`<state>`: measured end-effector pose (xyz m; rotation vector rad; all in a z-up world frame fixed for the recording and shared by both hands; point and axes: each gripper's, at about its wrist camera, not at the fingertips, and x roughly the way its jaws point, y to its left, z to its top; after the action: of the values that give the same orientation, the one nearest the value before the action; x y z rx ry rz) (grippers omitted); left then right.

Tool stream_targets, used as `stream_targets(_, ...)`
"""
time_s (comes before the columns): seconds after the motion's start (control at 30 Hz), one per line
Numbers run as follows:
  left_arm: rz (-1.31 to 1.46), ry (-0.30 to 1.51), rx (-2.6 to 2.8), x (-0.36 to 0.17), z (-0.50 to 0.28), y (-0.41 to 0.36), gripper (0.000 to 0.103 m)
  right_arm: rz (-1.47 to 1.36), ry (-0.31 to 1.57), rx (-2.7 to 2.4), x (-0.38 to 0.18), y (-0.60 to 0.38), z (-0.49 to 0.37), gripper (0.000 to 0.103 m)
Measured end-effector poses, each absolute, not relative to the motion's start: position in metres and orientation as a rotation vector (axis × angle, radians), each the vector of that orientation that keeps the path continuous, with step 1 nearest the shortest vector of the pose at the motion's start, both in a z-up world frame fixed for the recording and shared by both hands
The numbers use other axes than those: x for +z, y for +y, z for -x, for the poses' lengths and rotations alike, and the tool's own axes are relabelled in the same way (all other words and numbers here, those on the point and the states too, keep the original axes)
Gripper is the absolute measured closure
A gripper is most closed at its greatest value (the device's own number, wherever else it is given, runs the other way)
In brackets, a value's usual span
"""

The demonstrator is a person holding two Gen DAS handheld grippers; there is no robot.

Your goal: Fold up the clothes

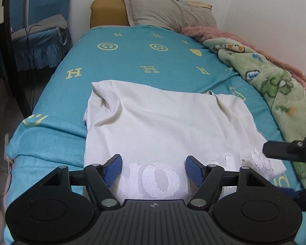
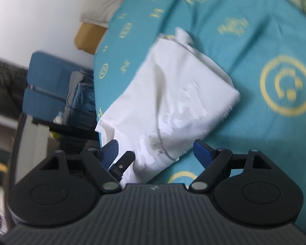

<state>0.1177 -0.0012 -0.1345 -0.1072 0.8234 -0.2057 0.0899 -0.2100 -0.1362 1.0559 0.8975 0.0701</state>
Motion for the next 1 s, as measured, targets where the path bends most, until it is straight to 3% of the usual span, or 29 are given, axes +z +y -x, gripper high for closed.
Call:
stream_targets(0.23,0.141,0.840,-0.200,-0.137,-0.122,0.000,0.031,-1.303,0.846,-0.061,-0.177,-0.228,-0.099,0.021)
stream_targets(0.33,0.150,0.841,-0.197,-0.137,-0.123,-0.001,0.031,-1.323,0.823,-0.077,-0.181,-0.228,-0.105,0.042)
stream_targets(0.37,0.156,0.841,-0.197,-0.136,-0.123,0.000,0.031,-1.316,0.824,-0.084,-0.181,-0.228,-0.106,0.058)
stream_targets(0.47,0.190,0.826,-0.204,-0.125,-0.123,0.003,0.031,-1.308,0.816,-0.087,-0.180,-0.227,-0.107,0.075)
stream_targets(0.53,0.216,0.795,-0.229,-0.111,-0.119,0.003,0.031,-1.293,0.803,-0.078,-0.175,-0.226,-0.106,0.080)
stream_targets(0.73,0.439,0.815,-0.476,-0.089,-0.099,-0.002,0.030,-1.260,0.752,-0.042,-0.158,-0.228,-0.103,0.085)
stream_targets(1.0,0.886,1.074,-0.468,-0.166,-0.118,0.016,0.027,-1.261,0.729,-0.029,-0.151,-0.232,-0.102,0.085)
